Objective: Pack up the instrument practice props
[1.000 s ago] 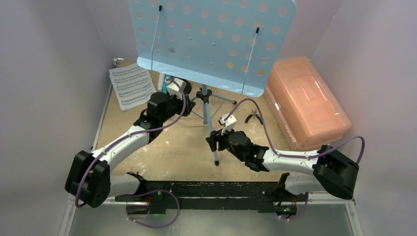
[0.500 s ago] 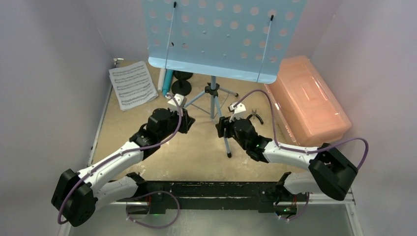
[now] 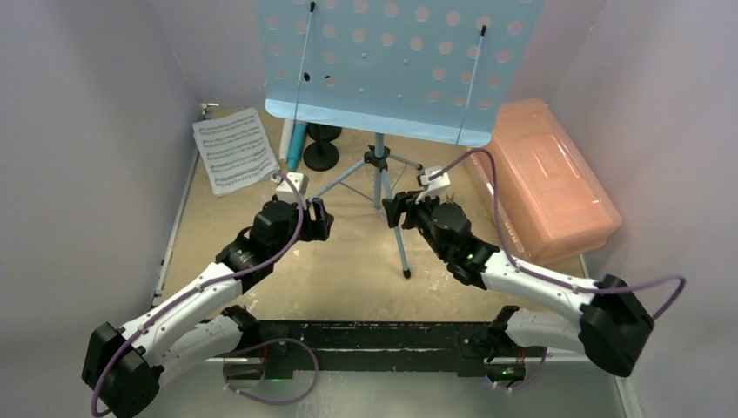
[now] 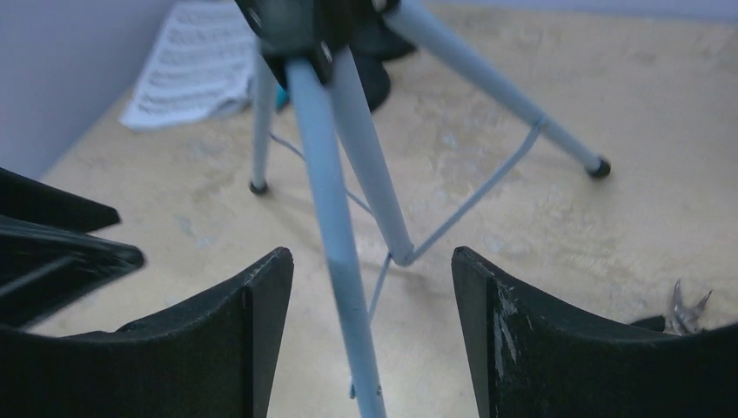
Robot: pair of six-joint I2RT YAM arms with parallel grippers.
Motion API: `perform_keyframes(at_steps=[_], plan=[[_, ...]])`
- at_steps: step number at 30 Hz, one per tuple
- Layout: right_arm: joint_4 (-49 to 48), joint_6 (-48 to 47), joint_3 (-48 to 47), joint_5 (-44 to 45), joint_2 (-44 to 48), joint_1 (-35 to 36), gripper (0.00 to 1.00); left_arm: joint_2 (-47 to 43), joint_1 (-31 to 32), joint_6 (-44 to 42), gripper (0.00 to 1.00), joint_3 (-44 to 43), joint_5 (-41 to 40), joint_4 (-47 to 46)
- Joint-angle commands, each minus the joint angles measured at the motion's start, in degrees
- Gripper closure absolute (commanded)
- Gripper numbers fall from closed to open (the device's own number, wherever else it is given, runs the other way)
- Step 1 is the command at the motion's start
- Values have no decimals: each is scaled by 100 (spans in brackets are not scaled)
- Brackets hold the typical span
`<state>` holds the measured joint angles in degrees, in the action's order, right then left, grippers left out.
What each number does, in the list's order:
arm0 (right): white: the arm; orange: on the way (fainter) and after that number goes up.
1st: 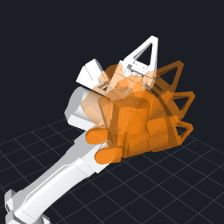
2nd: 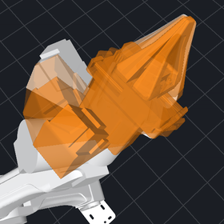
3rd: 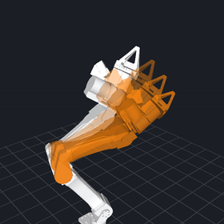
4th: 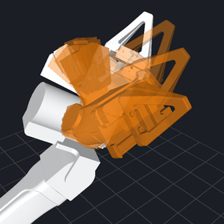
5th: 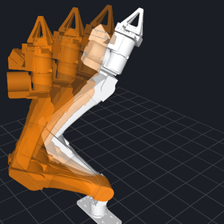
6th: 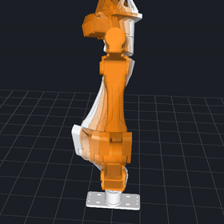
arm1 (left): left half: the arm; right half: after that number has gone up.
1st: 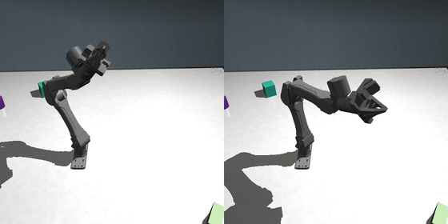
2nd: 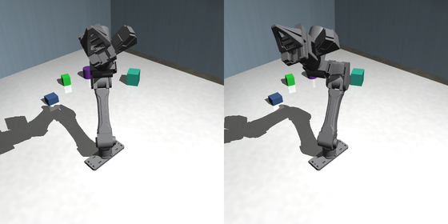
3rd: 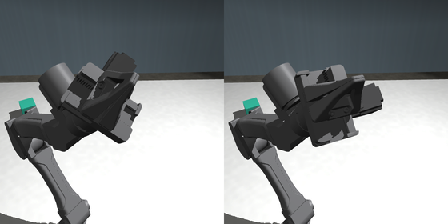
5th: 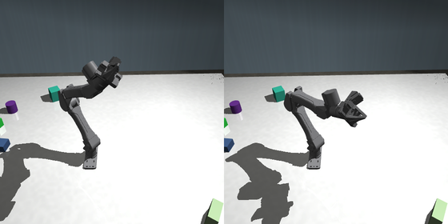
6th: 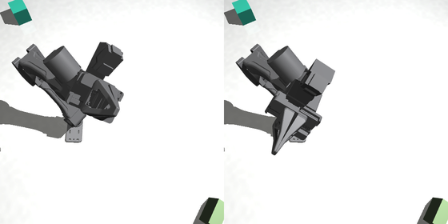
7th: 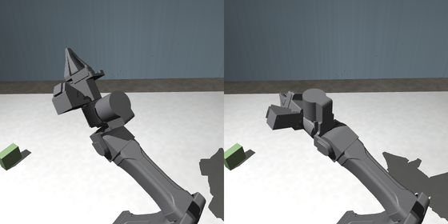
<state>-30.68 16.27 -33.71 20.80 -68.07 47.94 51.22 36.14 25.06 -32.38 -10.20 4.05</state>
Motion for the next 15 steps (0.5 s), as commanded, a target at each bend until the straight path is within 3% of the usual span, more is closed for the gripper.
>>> perform_keyframes(at_steps=[1, 7, 15], plan=[[-383, -494, -96, 590, 753, 312, 29, -69, 30, 262, 27, -777, -890, 964], [-1537, -1035, -253, 1492, 342, 587, 28, -405, 31, -80, 15, -1611, -1529, 2104], [-4033, -2064, -526, 2251, -736, 864, 29, -1258, 33, -534, 13, -1550, -2081, 2192]])
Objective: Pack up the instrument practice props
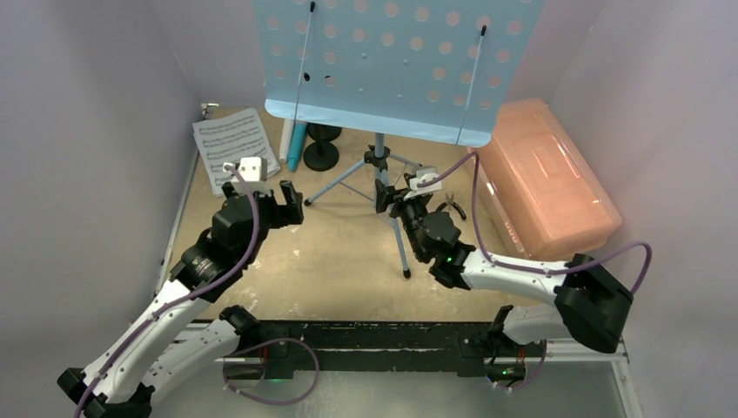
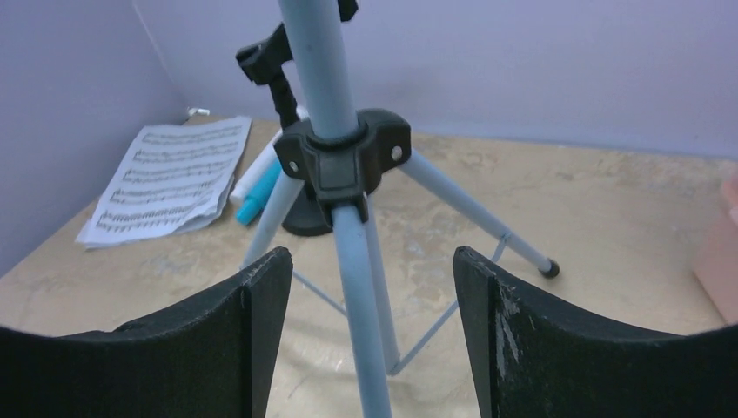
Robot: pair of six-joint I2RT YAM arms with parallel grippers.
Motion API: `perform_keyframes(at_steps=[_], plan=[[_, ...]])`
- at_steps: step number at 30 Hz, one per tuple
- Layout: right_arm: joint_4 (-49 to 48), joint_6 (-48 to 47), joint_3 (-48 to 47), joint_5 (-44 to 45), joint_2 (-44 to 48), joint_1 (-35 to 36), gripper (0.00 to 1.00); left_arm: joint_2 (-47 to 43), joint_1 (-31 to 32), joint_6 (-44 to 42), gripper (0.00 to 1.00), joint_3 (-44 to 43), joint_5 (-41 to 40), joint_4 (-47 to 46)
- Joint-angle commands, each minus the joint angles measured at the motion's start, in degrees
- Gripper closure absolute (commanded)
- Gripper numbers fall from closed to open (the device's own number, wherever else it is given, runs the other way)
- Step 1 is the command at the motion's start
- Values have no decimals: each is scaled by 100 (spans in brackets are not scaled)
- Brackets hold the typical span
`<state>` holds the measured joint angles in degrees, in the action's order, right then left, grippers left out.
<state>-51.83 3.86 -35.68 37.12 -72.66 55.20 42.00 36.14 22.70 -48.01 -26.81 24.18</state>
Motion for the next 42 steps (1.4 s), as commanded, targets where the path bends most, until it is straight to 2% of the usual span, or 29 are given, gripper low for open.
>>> perform_keyframes(at_steps=[1, 4, 15, 24, 25, 27, 31, 33, 37, 42], plan=[[-2150, -950, -383, 666, -396, 161, 29, -415, 30, -311, 13, 58, -441, 175], [-2530, -1248, -608, 729, -743, 204, 30, -548, 30, -379, 12, 87, -569, 326], [-2881, -1613, -1501, 1004, -1805, 210, 33, -730, 18, -442, 12, 195, -870, 486], [-4415, -2925, -2232, 1785, -3007, 206, 45, -802, -9, -424, 12, 219, -924, 520], [-4510, -3066, -2292, 1843, -3078, 200, 49, -823, -17, -431, 12, 229, -915, 505], [-4573, -3219, -2345, 1872, -3146, 197, 62, -839, -51, -433, 12, 231, -891, 491], [-4005, -2963, -2276, 1585, -2909, 193, 91, -910, -179, -433, 12, 251, -815, 438], [-3615, -2707, -2198, 1372, -2700, 190, 100, -972, -251, -433, 12, 272, -773, 401], [-2934, -2152, -1937, 632, -2234, 79, 100, -1094, -385, -433, 12, 310, -719, 338], [-2307, -1410, -1508, -944, -1560, -218, 100, -1259, -514, -414, 12, 363, -728, 270]])
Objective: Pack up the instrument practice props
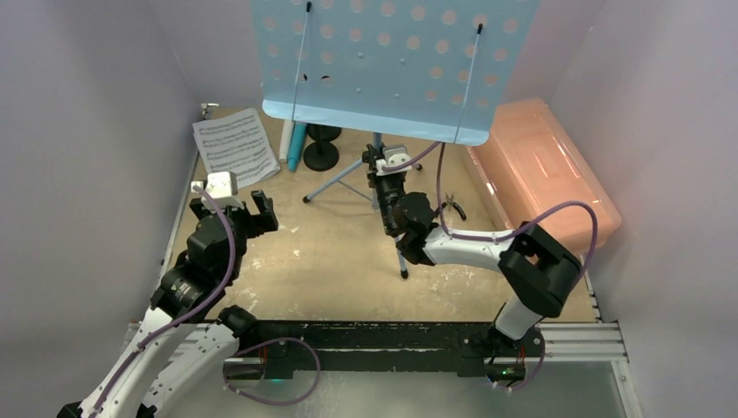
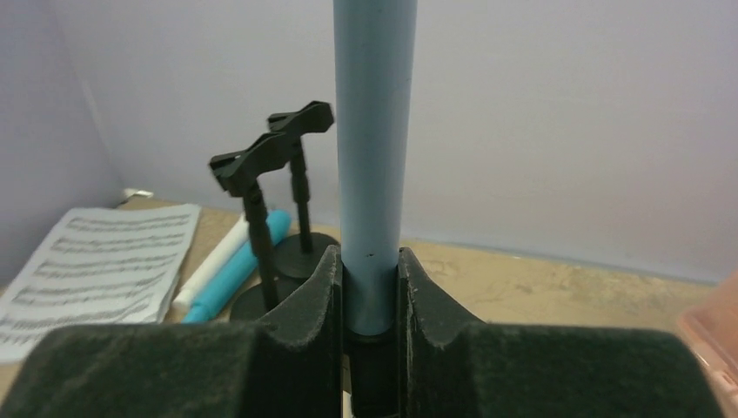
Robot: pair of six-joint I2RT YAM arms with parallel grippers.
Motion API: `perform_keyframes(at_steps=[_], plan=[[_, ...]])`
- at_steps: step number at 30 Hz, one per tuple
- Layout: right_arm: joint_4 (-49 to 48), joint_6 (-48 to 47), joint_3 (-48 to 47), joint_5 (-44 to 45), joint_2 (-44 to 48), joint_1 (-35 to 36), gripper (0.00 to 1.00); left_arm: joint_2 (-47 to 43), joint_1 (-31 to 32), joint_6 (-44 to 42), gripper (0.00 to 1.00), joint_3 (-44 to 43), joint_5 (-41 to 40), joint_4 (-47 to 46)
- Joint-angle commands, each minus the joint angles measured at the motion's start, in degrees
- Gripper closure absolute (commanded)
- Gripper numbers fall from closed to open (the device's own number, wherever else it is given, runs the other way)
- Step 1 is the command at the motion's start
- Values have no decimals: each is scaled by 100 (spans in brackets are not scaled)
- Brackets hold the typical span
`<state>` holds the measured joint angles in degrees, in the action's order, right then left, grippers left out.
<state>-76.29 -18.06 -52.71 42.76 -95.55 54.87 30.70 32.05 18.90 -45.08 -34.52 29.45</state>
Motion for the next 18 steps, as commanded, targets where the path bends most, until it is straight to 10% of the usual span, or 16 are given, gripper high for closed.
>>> perform_keyframes(at_steps=[1, 18], plan=[[187, 822, 293, -1816, 868, -229, 100, -159, -122, -31, 12, 81, 42, -272], [1125, 1622, 11, -7123, 1393, -1481, 100, -193, -394, -39, 12, 160, 178, -383]])
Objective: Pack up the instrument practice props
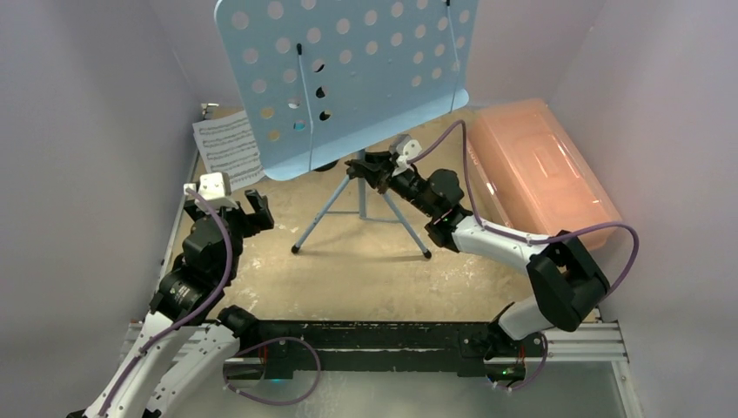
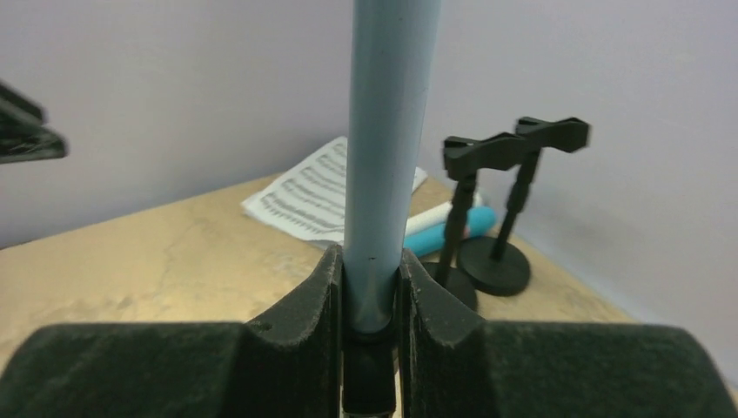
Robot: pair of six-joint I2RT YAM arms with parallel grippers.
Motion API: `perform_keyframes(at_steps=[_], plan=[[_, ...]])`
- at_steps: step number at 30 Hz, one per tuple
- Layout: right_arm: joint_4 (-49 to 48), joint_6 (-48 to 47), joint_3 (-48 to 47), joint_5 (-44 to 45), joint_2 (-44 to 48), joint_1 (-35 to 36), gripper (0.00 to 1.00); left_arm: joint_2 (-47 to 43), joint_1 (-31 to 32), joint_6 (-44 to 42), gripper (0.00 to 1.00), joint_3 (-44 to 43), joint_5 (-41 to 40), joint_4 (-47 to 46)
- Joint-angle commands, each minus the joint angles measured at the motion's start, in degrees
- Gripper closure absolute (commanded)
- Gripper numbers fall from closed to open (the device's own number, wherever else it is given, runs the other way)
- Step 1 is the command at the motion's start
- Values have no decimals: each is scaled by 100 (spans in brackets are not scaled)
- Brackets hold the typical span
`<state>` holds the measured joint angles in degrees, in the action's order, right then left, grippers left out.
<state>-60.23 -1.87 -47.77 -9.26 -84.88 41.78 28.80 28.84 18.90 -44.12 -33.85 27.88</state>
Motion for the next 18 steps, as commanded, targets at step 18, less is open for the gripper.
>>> perform_keyframes(at_steps=[18], plan=[[-113, 407, -1359, -3994, -336, -1012, 91, 218, -582, -61, 12, 149, 809, -465]])
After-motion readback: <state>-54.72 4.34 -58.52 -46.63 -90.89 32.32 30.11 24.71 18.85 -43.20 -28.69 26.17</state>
